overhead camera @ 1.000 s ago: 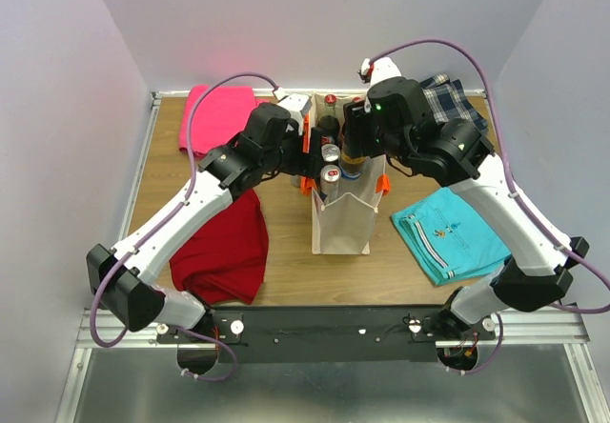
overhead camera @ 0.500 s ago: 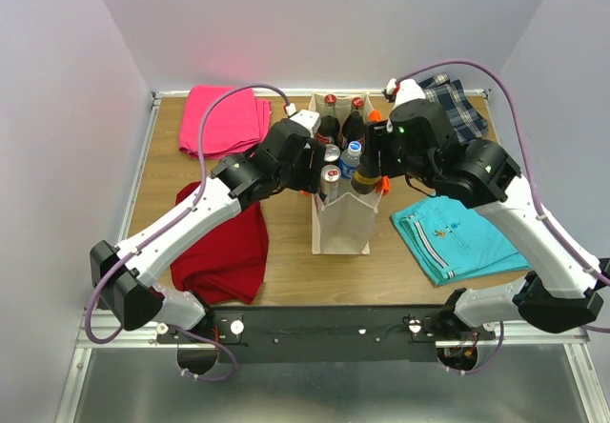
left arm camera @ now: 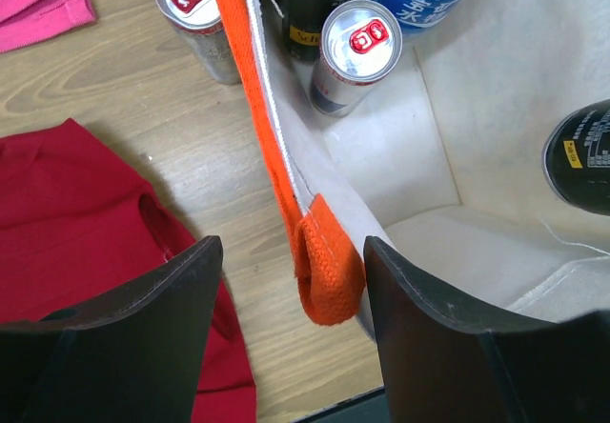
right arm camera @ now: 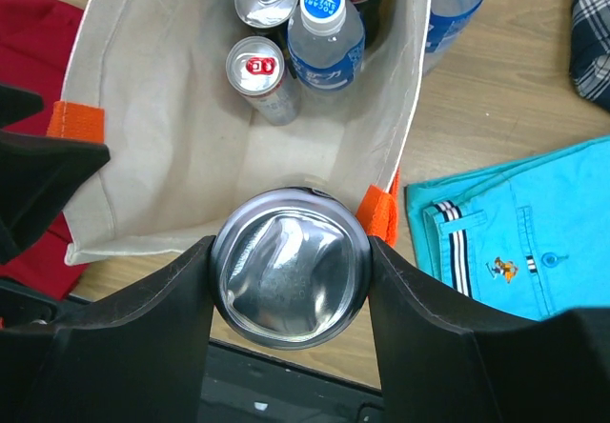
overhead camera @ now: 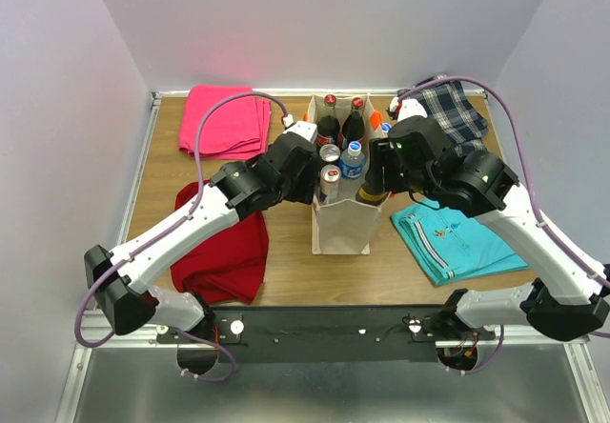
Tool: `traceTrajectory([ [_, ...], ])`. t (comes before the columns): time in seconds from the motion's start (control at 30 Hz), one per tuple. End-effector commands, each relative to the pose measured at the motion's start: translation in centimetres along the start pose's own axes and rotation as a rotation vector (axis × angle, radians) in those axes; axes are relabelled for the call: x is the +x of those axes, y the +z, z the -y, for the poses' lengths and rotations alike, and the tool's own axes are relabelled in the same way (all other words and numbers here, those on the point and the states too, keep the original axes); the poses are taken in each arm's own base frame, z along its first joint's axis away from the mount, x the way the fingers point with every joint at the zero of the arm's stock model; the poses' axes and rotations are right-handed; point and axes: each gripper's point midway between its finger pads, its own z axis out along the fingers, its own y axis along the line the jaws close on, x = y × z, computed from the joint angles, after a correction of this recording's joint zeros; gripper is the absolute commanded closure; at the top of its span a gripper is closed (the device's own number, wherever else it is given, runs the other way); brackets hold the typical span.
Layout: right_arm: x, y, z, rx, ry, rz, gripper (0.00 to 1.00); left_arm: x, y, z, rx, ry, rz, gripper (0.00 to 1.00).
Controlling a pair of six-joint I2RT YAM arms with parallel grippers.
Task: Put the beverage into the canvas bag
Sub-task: Place the drink in the canvas bag.
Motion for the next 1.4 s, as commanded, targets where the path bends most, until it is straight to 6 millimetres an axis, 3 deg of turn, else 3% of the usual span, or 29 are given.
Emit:
traceTrajectory([
  [0.0, 0.0, -0.2, 1.0, 0.041, 0.049, 0.038, 0.99, 1.4, -1.4, -0.8, -0.024, -0.017, -0.022, 0.3],
  [0.17, 1.7, 1.5, 0.2, 0.02, 0.038, -0.004, 0.99, 1.4, -1.6, 1.0, 0.067, -0.021, -0.01, 0.27],
  [0.37, 2.0, 2.6, -0.6, -0.005, 0.029, -0.006, 0.99, 0.4, -2.2, 4.7, 0.244, -0.061, 0.005, 0.26],
  [0.53, 2.2, 2.9, -0.3, 0.009, 0.016, -0.003, 0.99, 1.0, -2.6, 5.3, 0.272, -0.078, -0.003, 0.32],
  [0.83, 3.2, 2.6, 1.2, 0.053, 0.029, 0.007, 0.99, 2.8, -2.9, 5.8, 0.271, -0.102, -0.038, 0.5],
  [0.97, 3.9, 2.9, 1.5, 0.074, 0.046, 0.005, 0.99, 3.6, -2.6, 5.6, 0.263, -0.067, -0.06, 0.74],
  [1.0, 4.2, 3.1, 1.7, 0.081, 0.049, 0.0, 0.99, 3.9, -2.5, 5.5, 0.261, -0.054, -0.07, 0.84],
  [1.1, 4.3, 3.4, 1.7, 0.091, 0.07, 0.006, 0.99, 5.1, -2.0, 5.0, 0.246, -0.001, -0.101, 0.98],
  [1.37, 5.4, 5.1, 2.0, 0.152, 0.091, -0.016, 0.99, 7.5, -1.4, 3.1, 0.185, 0.072, -0.141, 1.0],
])
